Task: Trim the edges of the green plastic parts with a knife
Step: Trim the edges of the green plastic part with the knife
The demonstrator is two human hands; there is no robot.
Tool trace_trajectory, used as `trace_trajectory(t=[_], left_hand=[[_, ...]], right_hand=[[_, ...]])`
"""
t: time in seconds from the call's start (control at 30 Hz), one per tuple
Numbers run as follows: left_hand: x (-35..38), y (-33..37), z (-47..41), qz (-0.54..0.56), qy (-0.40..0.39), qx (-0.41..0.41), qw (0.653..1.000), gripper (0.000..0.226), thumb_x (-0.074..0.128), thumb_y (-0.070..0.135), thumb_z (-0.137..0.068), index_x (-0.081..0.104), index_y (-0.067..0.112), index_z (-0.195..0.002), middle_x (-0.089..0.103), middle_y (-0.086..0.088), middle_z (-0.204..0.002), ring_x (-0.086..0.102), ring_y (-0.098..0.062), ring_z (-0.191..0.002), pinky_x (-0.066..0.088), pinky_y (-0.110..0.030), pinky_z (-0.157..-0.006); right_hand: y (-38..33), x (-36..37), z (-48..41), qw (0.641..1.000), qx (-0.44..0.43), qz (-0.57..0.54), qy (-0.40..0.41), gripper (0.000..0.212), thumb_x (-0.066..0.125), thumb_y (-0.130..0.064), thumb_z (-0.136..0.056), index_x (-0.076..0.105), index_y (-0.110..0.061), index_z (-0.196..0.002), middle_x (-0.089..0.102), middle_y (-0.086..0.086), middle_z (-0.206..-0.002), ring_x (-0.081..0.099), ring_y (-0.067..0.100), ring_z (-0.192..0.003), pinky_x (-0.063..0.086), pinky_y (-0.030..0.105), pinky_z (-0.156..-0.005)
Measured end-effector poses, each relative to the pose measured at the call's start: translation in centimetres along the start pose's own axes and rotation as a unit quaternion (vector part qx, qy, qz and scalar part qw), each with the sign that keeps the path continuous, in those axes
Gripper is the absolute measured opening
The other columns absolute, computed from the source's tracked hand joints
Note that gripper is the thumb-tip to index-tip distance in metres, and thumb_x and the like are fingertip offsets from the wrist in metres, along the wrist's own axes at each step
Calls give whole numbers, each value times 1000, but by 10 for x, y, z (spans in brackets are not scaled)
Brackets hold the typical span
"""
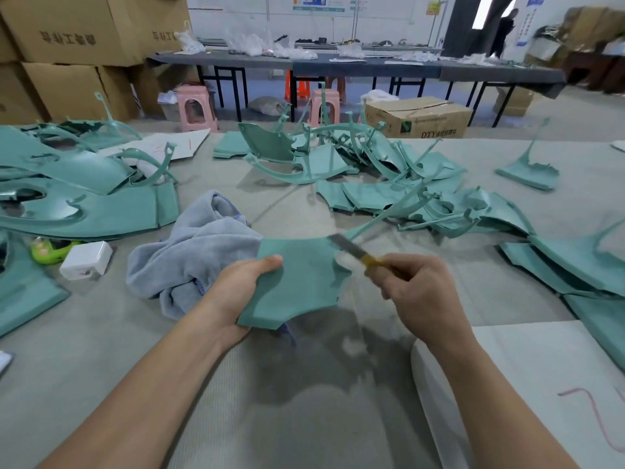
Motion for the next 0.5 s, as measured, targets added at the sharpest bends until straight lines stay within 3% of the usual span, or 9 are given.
trace_trajectory(t=[0.07,0.1,0.17,0.23,0.3,0.43,0.5], left_hand=[[0,0,1,5,1,1,1000,18,66,16,-93,77,4,-84,77,-16,-89,74,-29,-64,57,-34,-45],[-1,1,1,8,0,3,1000,20,66,16,-94,78,4,-84,78,-16,-89,74,-28,-64,56,-33,-45],[-1,2,1,16,4,12,1000,27,64,19,-96,80,6,-77,78,-13,-85,74,-26,-62,54,-30,-43],[-6,7,1,35,35,36,998,29,63,26,-98,78,10,-80,77,-8,-80,72,-23,-59,52,-28,-43],[-13,15,3,65,69,76,993,31,60,33,-100,77,12,-85,76,-3,-78,71,-22,-60,52,-29,-47],[-23,22,5,87,103,104,985,42,57,46,-99,78,14,-81,74,-7,-70,68,-26,-55,49,-29,-46],[-36,27,5,79,153,115,978,38,56,45,-99,71,14,-83,72,-1,-61,70,-16,-53,51,-25,-44]], right_hand=[[3,14,3,998,20,3,-63,23,73,-23,-93,79,-36,-74,65,-5,-58,47,4,-47,37,17,-45],[5,12,2,998,25,25,-50,21,73,-24,-93,79,-35,-76,66,-6,-60,49,4,-48,37,18,-45],[6,-8,0,997,17,59,44,16,73,-23,-91,76,-25,-76,63,-1,-60,46,7,-47,34,25,-45],[5,-29,1,992,3,9,126,21,73,-21,-90,69,-14,-71,56,8,-58,38,9,-47,32,34,-48],[12,-34,1,990,25,-16,138,25,71,-24,-87,64,-9,-68,52,12,-57,39,14,-49,33,36,-51],[37,-13,0,976,127,173,46,28,70,-32,-90,69,-19,-66,59,3,-52,55,22,-53,40,32,-53],[34,-11,2,960,129,246,47,28,67,-32,-91,66,-24,-64,68,-3,-63,61,26,-67,47,34,-62]])
Point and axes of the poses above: each hand's wrist, its own z-axis away from the middle knuckle, its own x-axis out of the palm, y = z × x, the point moved 10 cm from there along -z, towards the middle knuckle
